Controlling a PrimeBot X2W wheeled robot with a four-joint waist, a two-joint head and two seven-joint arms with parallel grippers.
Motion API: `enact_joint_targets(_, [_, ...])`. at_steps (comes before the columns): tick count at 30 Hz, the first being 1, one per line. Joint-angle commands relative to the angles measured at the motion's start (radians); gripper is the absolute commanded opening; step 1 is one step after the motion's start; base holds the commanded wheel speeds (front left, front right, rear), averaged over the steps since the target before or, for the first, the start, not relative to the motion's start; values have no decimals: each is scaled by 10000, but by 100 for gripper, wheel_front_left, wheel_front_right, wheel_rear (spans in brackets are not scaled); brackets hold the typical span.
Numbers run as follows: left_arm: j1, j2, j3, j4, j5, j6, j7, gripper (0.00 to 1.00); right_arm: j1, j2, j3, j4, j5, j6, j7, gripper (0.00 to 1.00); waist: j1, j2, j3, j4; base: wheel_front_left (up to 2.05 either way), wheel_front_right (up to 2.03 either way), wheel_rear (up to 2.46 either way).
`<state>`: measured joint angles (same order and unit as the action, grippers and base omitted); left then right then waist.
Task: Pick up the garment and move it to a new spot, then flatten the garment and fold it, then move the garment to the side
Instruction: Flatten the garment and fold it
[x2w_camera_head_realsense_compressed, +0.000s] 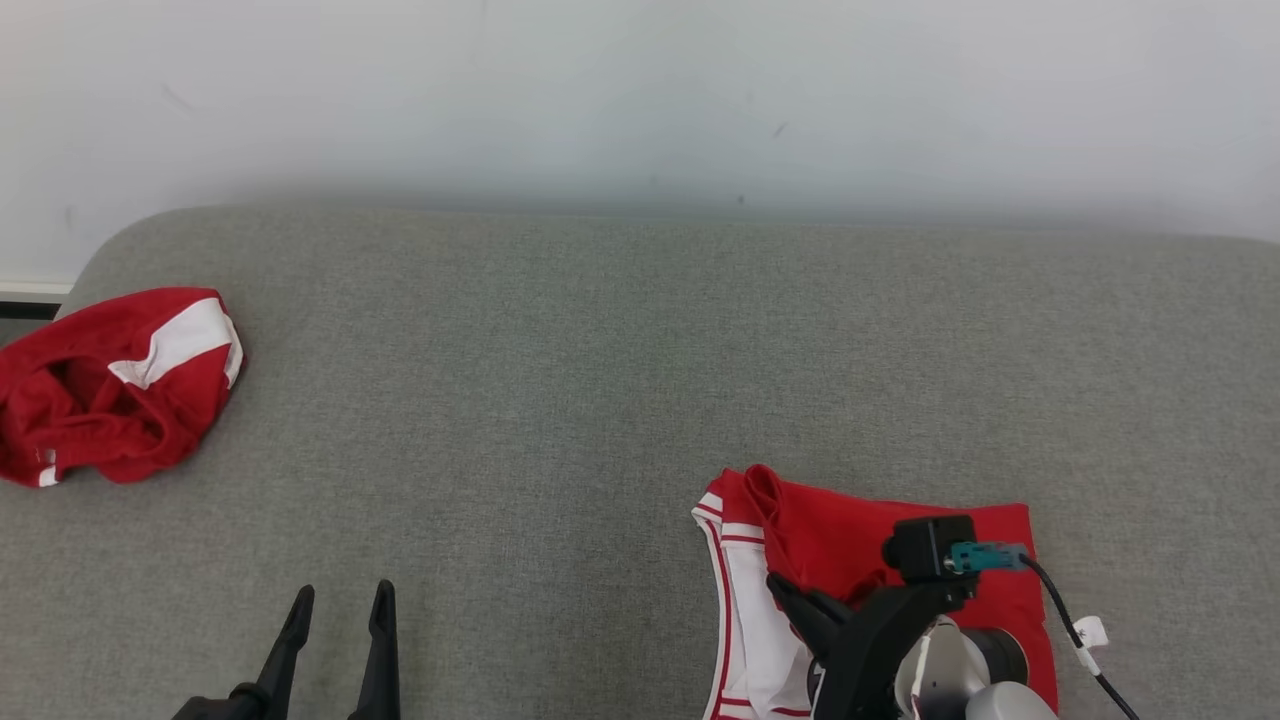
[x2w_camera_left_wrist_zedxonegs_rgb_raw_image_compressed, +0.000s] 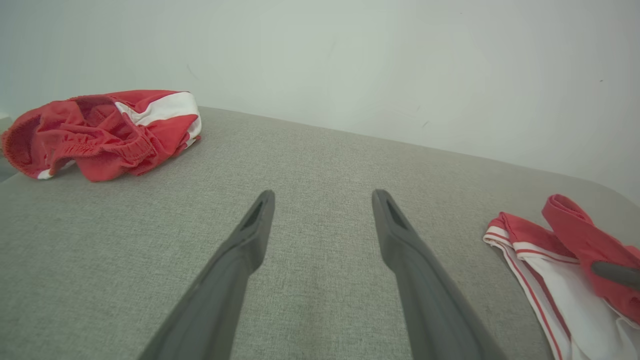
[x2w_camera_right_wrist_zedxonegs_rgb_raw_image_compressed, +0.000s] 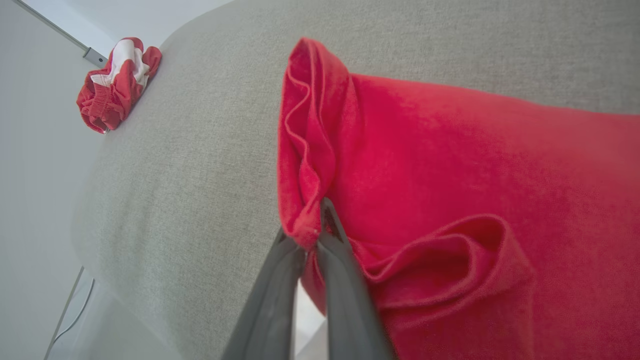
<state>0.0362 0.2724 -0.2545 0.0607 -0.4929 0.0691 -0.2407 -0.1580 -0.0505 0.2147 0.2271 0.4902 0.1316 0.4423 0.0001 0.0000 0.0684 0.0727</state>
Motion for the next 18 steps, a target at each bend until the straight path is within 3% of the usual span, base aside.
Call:
enact_joint_targets(1, [-127,-15,-28,70,-43,-60,-63,100,-206,5,155,208,-5,-20,-40,0,-1,0,31,45,0,0,0])
enact_joint_targets(2, [-159,-24,-44,91,-48,-57,-64,100,-267,5,183,328,7,-20,-71,1,-1,0,41,70,0,0,0])
enact_joint_targets(3, [-184,-31,-55,110,-59,-71,-58,100,-317,0,233,398,74,-20,-119,38,-1,0,49,91,0,0,0])
enact_joint_targets(4, [-206,-42,-65,138,-72,-86,-53,100,-367,2,259,448,262,-20,-200,100,-1,0,53,110,0,0,0])
enact_joint_targets(12, [-175,-57,-58,283,-119,-103,-103,100,-340,-5,-37,-172,1287,-20,-785,100,-1,0,21,139,0,0,0])
enact_joint_targets(18, [-15,-84,1,261,-114,-58,-163,100,258,3,-2331,-1110,-200,-20,-876,100,-1,0,-67,51,0,0,0])
